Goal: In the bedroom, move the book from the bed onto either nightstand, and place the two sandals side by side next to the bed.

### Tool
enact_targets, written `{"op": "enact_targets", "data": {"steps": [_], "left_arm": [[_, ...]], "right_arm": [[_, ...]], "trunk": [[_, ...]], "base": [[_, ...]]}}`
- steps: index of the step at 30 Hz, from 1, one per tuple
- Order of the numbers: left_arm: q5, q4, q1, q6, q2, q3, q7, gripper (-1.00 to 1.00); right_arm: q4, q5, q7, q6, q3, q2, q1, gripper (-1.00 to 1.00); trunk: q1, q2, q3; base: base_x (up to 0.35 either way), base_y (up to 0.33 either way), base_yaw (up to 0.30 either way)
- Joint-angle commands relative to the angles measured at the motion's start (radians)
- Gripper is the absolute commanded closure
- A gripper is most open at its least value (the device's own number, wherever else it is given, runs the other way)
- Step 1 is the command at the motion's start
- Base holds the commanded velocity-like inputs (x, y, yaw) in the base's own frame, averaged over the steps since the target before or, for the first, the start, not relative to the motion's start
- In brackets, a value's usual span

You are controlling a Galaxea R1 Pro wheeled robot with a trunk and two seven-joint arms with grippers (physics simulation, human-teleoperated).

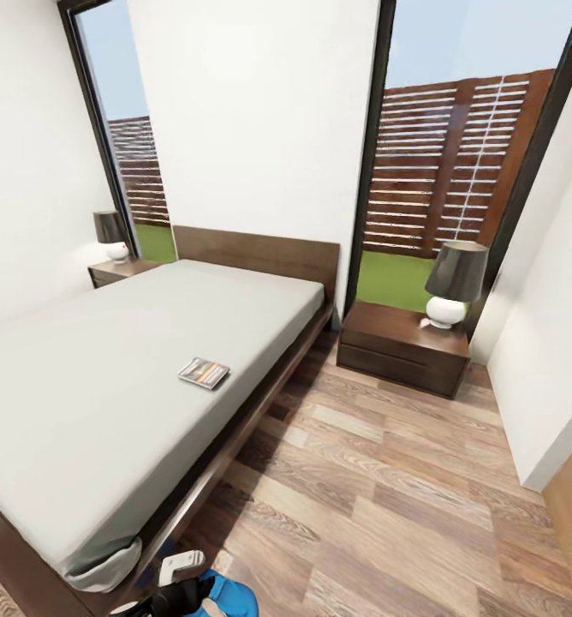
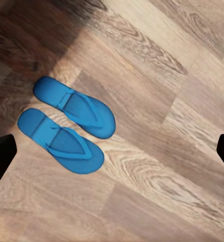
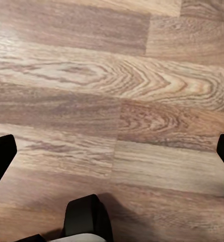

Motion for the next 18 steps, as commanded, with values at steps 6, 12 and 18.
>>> {"op": "enact_targets", "data": {"steps": [6,12,18], "left_arm": [[-0.011,0.001,0.0,-0.004,-0.001,0.008,-0.001,-1.0],[-0.011,0.002,0.0,-0.004,-0.001,0.007,-0.001,-1.0],[-0.011,0.002,0.0,-0.004,-0.001,0.007,-0.001,-1.0]], "right_arm": [[0.007,-0.001,0.005,-0.003,-0.005,0.004,-0.001,-1.0],[0.008,0.001,0.005,-0.003,-0.003,0.019,-0.001,-1.0],[0.009,0.002,0.005,-0.003,-0.002,0.075,-0.001,-1.0]], "trunk": [[0.0,0.0,-0.001],[0.0,0.0,-0.001],[0.0,0.0,-0.001]], "base": [[0.0,0.0,-0.3],[0.0,0.0,-0.3],[0.0,0.0,-0.3]]}}
